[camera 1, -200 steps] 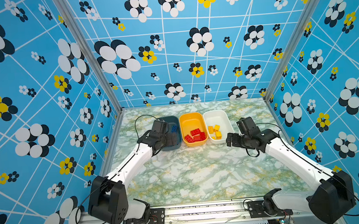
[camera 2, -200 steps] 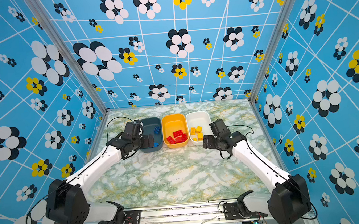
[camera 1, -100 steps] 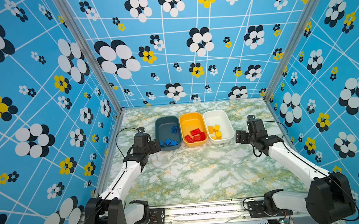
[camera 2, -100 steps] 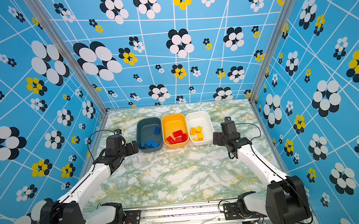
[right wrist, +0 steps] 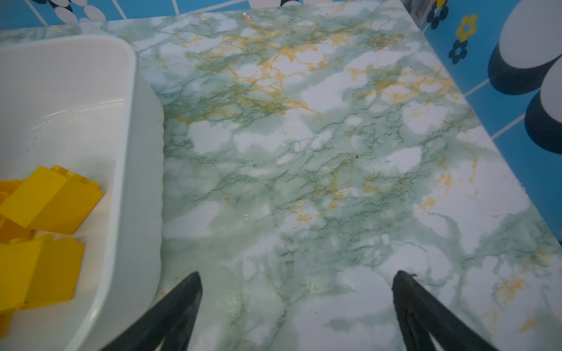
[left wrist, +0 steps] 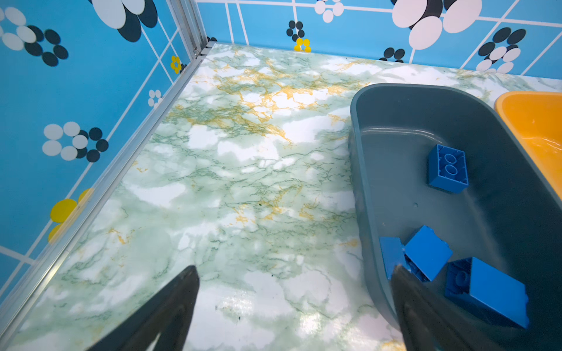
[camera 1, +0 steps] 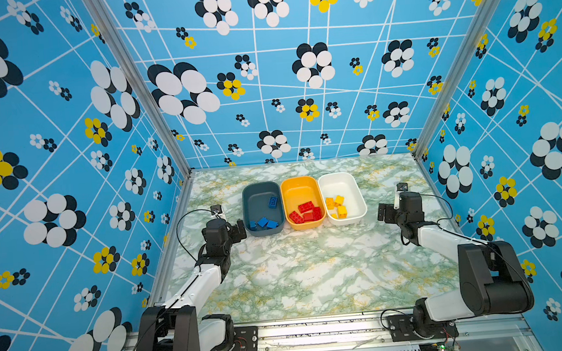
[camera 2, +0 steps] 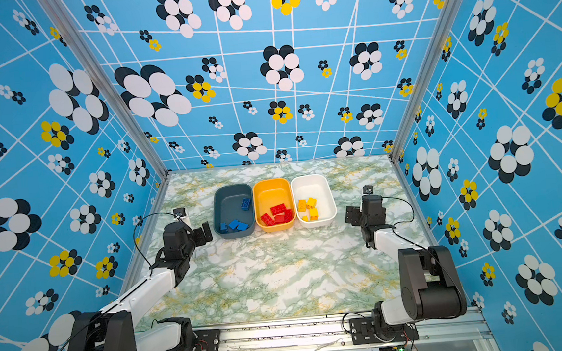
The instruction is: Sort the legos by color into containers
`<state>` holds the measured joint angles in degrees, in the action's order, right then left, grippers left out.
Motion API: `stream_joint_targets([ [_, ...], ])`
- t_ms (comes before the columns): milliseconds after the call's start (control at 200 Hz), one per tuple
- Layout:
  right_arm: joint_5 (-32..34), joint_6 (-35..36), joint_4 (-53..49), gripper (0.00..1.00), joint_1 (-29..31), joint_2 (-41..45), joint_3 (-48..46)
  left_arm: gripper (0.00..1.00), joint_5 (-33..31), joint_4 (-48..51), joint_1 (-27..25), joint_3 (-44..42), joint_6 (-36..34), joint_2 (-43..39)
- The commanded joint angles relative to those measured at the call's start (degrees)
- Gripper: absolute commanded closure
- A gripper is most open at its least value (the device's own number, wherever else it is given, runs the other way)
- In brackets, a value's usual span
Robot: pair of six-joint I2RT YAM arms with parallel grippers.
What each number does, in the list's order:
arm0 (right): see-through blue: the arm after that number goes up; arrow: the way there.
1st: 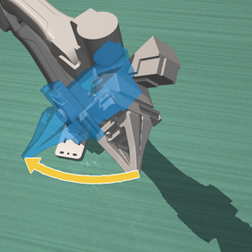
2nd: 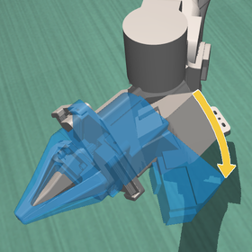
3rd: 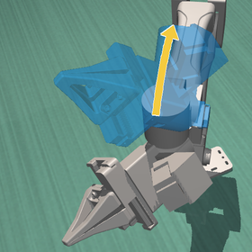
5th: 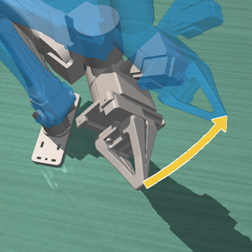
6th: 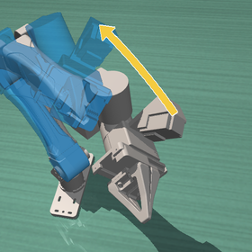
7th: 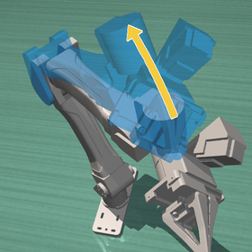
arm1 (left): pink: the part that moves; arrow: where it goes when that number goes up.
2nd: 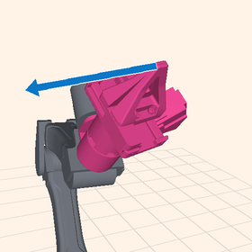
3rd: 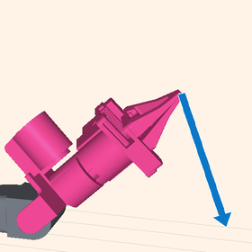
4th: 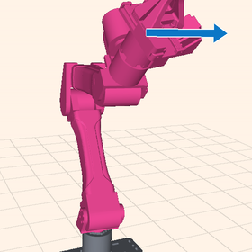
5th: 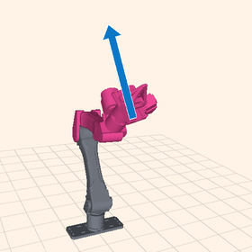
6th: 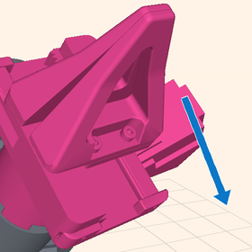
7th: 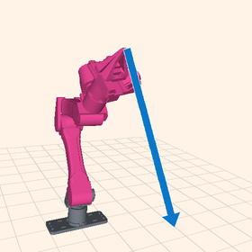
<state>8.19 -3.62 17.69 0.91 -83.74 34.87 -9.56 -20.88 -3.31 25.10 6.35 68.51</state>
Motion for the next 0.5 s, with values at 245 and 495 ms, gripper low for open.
stream_joint_targets([
  [245,-5.64,2.53,22.38,0.01,-0.91,-2.52,-7.44,0.01,-0.86,-20.93,0.94,-3.4,-4.28,8.52],
  [495,-3.58,1.87,32.22,0.01,-0.96,-4.01,-12.32,0.03,-1.91,-28.9,0.85,-3.61,-4.07,15.82],
])
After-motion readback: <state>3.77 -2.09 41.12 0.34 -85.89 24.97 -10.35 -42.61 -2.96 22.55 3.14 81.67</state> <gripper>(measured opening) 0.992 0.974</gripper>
